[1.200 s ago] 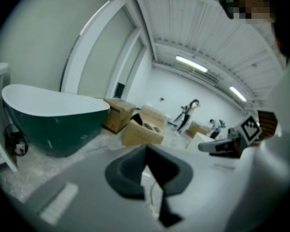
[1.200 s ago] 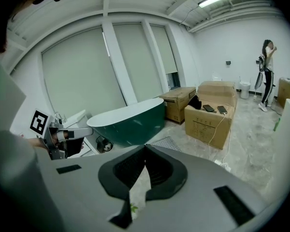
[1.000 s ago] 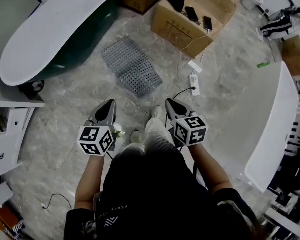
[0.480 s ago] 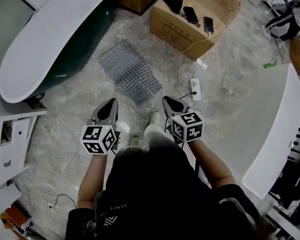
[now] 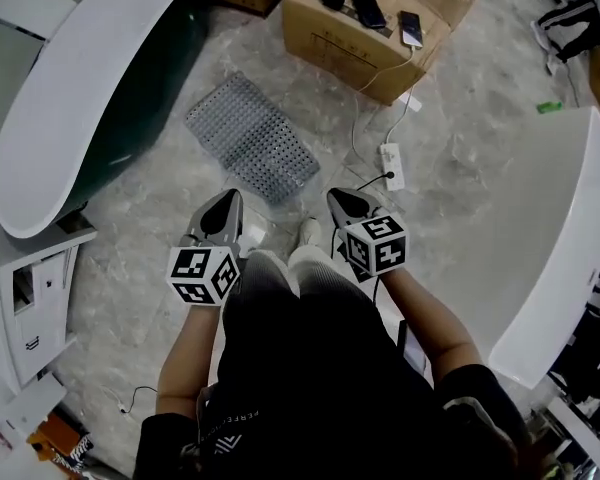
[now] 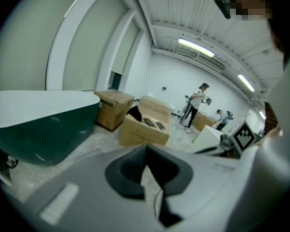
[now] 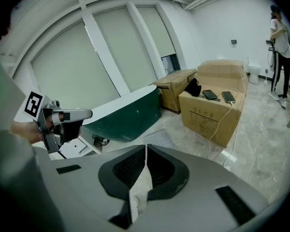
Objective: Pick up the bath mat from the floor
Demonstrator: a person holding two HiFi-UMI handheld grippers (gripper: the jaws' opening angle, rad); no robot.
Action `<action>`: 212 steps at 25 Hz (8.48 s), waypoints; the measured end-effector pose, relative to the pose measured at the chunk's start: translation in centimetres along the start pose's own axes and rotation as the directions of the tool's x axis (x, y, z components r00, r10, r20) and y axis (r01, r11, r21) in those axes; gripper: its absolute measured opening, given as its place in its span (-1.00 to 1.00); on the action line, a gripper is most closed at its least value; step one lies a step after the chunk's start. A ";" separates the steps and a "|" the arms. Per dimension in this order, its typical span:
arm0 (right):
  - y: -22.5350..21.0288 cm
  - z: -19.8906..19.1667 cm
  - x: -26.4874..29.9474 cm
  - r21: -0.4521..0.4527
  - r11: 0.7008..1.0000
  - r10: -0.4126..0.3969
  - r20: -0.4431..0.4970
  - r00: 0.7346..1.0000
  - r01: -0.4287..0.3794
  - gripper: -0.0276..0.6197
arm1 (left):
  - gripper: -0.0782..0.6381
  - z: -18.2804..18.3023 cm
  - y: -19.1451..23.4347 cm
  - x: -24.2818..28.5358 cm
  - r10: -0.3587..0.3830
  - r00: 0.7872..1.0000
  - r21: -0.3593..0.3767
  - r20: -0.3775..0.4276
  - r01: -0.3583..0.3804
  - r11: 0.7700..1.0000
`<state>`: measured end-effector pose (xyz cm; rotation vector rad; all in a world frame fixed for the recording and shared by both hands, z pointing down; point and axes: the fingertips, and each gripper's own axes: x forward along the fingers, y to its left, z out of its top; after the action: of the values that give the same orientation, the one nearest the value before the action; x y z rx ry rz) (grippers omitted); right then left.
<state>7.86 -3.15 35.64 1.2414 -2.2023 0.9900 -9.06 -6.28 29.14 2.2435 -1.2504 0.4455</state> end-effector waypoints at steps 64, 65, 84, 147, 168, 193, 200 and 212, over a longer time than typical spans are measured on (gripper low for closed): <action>-16.5 -32.4 32.8 0.749 0.644 -0.166 -0.061 0.984 0.155 -0.46 | -0.76 -33.4 11.5 29.4 -0.173 0.875 0.299 -0.452 0.331 0.895; -16.7 -32.9 33.3 0.751 0.641 -0.165 -0.062 0.984 0.155 -0.46 | -0.76 -33.9 11.6 29.8 -0.174 0.873 0.299 -0.455 0.334 0.894; -19.1 -38.5 40.4 0.806 0.589 -0.137 0.030 0.990 0.057 -0.44 | -0.76 -39.8 15.1 36.5 -0.139 0.880 0.383 -0.454 0.333 0.861; -8.6 -19.7 43.7 0.643 0.761 0.067 0.061 0.996 -0.091 -0.85 | -0.76 -28.9 26.5 25.5 0.080 0.938 0.271 -0.336 0.015 0.963; 1.4 -1.6 37.6 0.468 0.857 0.200 0.085 0.976 -0.216 -0.87 | -0.76 -15.8 30.6 14.6 0.296 0.939 0.134 -0.173 -0.276 0.952; 9.9 12.4 23.9 0.395 0.890 0.164 0.192 0.968 -0.229 -0.87 | -0.76 0.1 27.2 1.0 0.184 0.983 0.076 0.000 -0.183 0.980; 12.5 14.6 19.0 0.390 0.882 0.167 0.269 0.948 -0.266 -0.87 | -0.76 2.6 25.7 -1.1 0.118 0.993 0.074 0.008 -0.118 0.990; 16.0 18.4 13.4 0.319 0.889 0.197 0.378 0.905 -0.327 -0.87 | -0.76 7.3 22.7 -3.2 0.039 0.997 0.113 0.070 -0.046 0.993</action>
<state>-13.09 -18.94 26.31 1.3790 -2.5853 1.4622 -29.89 -18.19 28.06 2.3486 -1.3404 0.4716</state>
